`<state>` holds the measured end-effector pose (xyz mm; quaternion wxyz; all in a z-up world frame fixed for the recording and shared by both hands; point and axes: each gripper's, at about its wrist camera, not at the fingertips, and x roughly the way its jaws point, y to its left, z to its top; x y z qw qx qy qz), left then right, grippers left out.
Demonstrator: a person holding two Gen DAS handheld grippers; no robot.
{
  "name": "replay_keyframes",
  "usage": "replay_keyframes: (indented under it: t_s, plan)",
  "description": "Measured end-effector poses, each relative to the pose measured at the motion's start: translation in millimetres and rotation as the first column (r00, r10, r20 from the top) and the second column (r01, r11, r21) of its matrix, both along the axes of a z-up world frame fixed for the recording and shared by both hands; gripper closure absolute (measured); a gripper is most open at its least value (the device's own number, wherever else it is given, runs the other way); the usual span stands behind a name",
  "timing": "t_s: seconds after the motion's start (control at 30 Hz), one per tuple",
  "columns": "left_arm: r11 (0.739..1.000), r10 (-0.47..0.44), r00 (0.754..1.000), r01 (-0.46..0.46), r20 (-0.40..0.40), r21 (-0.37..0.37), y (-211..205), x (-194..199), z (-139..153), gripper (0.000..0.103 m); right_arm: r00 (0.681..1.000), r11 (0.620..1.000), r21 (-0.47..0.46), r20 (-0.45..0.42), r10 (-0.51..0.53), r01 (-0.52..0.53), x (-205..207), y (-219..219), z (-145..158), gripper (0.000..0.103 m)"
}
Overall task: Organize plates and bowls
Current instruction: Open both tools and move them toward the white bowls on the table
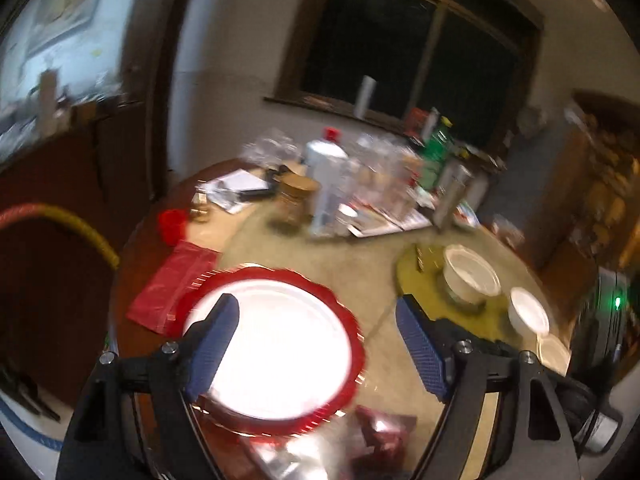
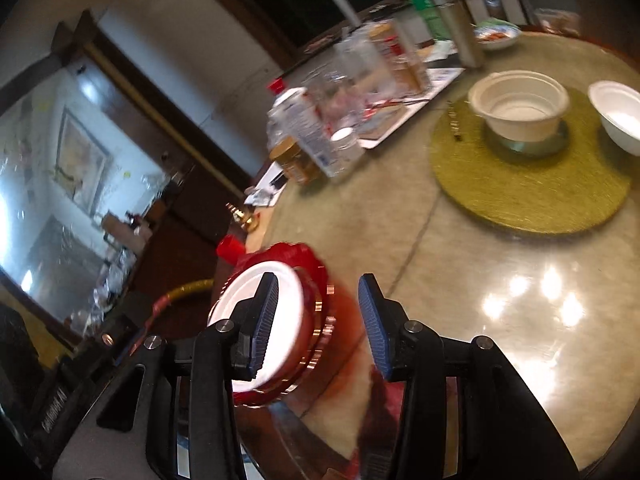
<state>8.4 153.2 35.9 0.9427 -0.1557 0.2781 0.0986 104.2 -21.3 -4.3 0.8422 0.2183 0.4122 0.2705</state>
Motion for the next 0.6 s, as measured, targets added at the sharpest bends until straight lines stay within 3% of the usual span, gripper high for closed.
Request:
replay_keyframes:
  t_s: [0.2,0.27,0.6]
  plan:
    - [0.995,-0.097,0.991,0.099,-0.092,0.018,-38.8,24.4,-21.8,0.022,0.994,0.995,0.021,-0.053,-0.099,0.1,4.0,-53.5,-18.6,0.059]
    - [0.991,-0.127,0.984,0.131,-0.123,0.025,-53.2,31.4,-28.2,0.022,0.989,0.991,0.021,-0.074,-0.129,0.131,5.5,-69.5,-24.3,0.034]
    - [0.955,-0.295,0.926,0.293,-0.236,-0.048,-116.3,58.2,-52.6,0.022,0.975,0.979,0.019,-0.098,-0.201,0.204,-8.6,-136.9,-32.0,0.033]
